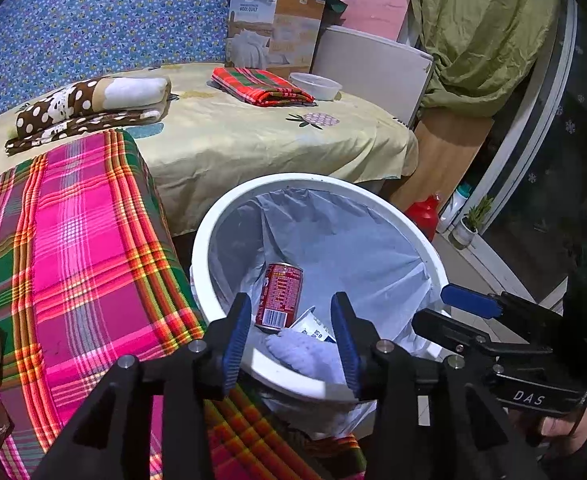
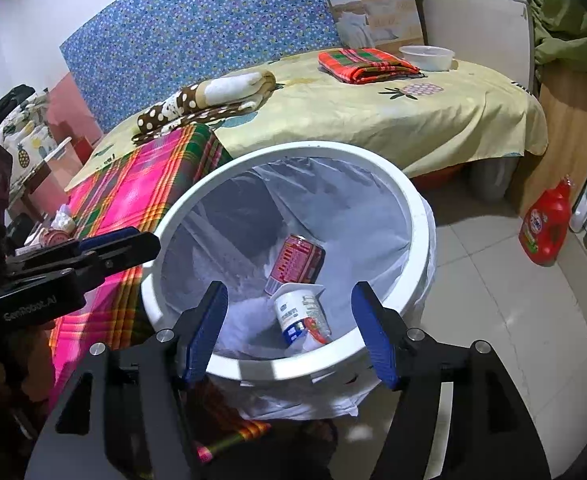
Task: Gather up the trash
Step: 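Carry the foam net and clear cup over the bin and release both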
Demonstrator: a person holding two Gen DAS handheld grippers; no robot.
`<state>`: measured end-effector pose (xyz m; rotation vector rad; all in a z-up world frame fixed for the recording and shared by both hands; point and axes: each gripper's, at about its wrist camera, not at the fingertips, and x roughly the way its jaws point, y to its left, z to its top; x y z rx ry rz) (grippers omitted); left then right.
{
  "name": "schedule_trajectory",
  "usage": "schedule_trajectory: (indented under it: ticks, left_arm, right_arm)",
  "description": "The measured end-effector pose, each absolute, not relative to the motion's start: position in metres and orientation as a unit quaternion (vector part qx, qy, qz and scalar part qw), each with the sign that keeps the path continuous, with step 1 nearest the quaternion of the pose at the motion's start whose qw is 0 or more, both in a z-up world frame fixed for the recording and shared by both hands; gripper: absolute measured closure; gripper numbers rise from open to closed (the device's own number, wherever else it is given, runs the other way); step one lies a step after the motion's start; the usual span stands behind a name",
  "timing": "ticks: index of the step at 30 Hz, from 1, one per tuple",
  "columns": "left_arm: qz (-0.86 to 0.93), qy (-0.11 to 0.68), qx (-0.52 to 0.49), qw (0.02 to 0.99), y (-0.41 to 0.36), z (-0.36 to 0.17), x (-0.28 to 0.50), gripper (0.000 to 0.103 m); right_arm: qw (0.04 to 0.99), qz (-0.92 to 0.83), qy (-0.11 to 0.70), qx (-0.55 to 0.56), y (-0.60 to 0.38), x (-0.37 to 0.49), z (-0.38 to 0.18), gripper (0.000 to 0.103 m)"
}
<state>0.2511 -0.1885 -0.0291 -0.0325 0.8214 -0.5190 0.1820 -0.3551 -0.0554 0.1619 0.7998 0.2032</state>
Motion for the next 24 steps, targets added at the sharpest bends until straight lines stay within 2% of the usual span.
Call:
schedule_trajectory:
  ticks: [24]
  left_arm:
    - [-0.165,0.355,-0.027,0.920,-0.117,-0.006,0.182,0.059]
  right_arm:
    - [0.916,0.176,0.351,0.085,-0.302,0.145,-0.030,0.037]
